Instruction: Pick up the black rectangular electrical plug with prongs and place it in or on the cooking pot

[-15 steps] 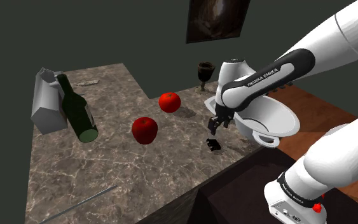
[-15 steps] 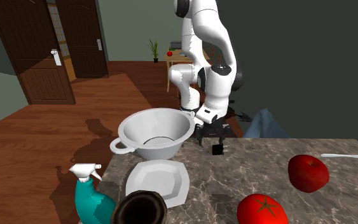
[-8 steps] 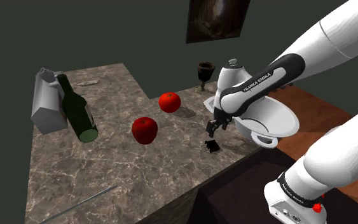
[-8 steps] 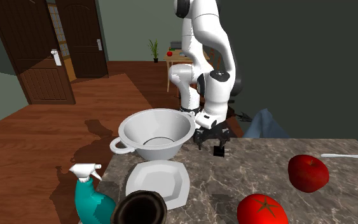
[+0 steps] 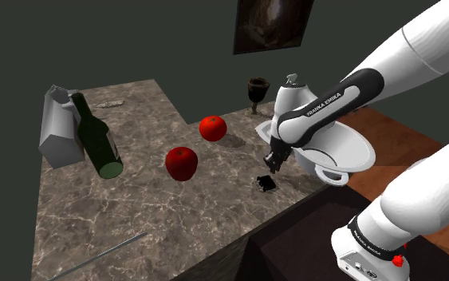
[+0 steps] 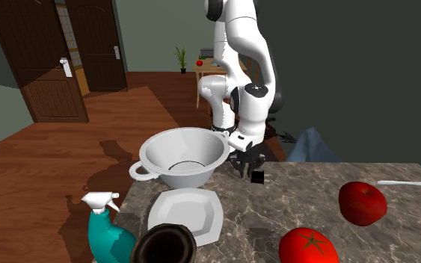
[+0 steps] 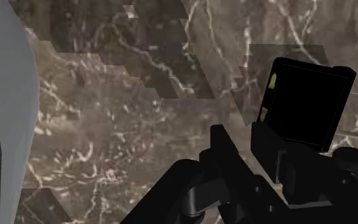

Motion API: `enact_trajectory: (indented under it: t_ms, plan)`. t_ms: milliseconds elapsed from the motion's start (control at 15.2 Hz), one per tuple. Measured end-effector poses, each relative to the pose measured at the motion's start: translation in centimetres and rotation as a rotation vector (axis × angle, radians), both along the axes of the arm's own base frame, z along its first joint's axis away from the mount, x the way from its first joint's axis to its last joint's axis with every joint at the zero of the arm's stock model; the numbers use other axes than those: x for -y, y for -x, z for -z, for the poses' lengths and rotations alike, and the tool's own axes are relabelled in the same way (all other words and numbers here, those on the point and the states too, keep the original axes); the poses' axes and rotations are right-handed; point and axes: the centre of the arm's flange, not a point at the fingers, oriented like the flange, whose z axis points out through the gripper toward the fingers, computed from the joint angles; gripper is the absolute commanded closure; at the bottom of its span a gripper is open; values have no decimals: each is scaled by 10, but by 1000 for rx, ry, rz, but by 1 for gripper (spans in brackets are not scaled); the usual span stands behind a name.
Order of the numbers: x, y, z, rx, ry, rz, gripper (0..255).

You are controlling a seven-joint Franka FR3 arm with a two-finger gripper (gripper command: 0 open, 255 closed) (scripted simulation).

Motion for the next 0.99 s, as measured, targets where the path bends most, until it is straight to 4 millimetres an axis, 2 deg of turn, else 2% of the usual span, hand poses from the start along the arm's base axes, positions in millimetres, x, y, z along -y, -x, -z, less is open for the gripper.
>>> enact_trajectory:
  t_ms: [396, 462, 594, 792, 990]
  plan:
    - [1, 2, 3, -8, 0, 6, 255]
    - [1, 2, 3, -8, 0, 6, 0]
    - [-4, 7, 1, 4, -5, 23, 0]
    - [-33, 23, -4, 82, -35, 123, 0]
    - [-42, 27, -1, 109, -47, 164, 0]
